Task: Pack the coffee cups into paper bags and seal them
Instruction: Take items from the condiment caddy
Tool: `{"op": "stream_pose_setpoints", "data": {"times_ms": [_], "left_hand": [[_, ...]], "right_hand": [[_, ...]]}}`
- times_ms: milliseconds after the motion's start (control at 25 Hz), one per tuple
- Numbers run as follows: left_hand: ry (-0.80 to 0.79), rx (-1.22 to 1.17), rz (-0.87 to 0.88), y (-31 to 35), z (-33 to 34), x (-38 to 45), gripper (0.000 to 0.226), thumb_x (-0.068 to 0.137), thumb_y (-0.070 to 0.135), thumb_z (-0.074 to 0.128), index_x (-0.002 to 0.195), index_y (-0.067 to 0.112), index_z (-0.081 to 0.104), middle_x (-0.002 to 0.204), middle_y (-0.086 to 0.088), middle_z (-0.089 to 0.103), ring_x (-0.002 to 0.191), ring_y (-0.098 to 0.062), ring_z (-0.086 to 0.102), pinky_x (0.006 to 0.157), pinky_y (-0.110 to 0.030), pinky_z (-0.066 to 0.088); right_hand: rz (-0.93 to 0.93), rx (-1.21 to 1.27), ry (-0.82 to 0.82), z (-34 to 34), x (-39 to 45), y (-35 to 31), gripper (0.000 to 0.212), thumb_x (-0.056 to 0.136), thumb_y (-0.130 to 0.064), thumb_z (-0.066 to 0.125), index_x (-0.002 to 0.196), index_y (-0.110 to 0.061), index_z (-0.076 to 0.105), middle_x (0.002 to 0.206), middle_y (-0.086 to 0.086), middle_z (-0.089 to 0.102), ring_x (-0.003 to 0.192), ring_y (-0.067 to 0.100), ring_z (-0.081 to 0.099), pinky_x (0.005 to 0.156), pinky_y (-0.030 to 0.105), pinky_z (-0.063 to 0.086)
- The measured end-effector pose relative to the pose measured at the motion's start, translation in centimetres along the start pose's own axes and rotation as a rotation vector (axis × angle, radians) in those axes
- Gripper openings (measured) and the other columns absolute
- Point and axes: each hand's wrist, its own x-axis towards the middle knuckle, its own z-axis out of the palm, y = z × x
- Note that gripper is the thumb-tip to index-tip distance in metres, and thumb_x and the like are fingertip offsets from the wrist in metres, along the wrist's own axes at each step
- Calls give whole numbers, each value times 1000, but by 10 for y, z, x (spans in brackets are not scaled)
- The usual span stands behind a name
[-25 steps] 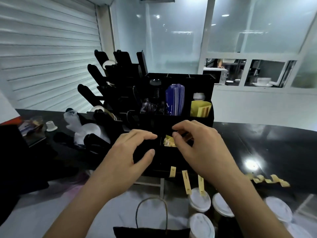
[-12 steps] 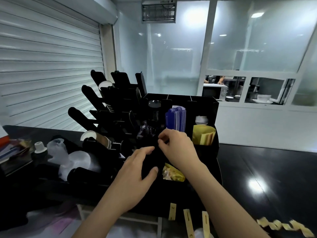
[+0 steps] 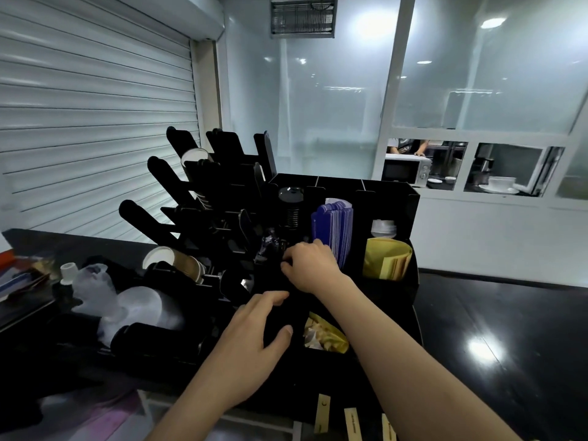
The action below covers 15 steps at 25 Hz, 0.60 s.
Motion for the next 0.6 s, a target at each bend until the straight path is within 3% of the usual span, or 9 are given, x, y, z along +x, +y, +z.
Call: {"op": "stream_pose_setpoints", "data": {"times_ms": [440,600], "left_hand": [[-6,-31,18,-1,3,-5,46,94,53,51,137,54,36,130,43,37,128,13,35,105,-27,44],[9,-40,13,-3,-2,-9,45,94,51,52,137,53,37,131,43,38,128,13,36,104,-26,44]], "right_hand": [[-45,1,207,-14,1,5,25,98,-14,55,117,-23,68,108,2,72,108,27,56,95,38,34],[-63,70,254,-24,5,1,23,97,-12,54,115,-19,67,110,2,70,104,27,60,94,40,41]]}}
